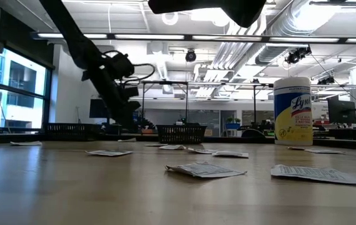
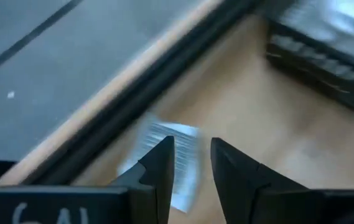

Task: Pick & Place First Aid Supplies
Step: Put the gray towelette pack into the left black bin

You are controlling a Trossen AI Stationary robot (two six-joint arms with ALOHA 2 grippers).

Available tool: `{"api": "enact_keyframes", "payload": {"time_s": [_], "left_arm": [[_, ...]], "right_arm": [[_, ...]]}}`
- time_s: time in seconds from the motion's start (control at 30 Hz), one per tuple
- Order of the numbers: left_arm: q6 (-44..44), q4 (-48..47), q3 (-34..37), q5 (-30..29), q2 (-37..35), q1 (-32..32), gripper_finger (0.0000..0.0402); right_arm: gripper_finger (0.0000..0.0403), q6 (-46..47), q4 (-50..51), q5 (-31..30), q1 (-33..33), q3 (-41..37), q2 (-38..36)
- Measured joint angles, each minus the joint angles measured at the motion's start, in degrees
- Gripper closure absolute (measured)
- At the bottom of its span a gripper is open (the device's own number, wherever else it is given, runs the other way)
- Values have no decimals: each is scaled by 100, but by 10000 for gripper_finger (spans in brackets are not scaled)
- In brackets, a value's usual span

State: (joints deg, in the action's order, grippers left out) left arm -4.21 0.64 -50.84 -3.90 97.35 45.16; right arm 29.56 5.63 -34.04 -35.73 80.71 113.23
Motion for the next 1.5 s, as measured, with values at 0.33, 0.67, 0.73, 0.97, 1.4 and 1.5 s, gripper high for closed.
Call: {"api": "enact_keyframes", "payload": {"time_s": [0.33,0.67,0.73,0.97,1.4,1.5], "left_arm": [[300,-173,-622,413,669,159,300],[267,-489,-818,179,989,132,300],[240,-469,-822,138,1043,127,300],[147,-428,-831,135,1098,84,309],[105,-1359,-798,35,302,-304,399],[105,-1979,-809,-231,-421,-284,399]], "right_arm": [[263,0,0,0,-1,0,0],[263,0,61,-1,0,0,0],[263,0,63,-2,0,0,0],[263,0,74,-1,0,0,0],[263,1,105,15,-7,0,0],[263,2,106,15,-7,0,0]]}}
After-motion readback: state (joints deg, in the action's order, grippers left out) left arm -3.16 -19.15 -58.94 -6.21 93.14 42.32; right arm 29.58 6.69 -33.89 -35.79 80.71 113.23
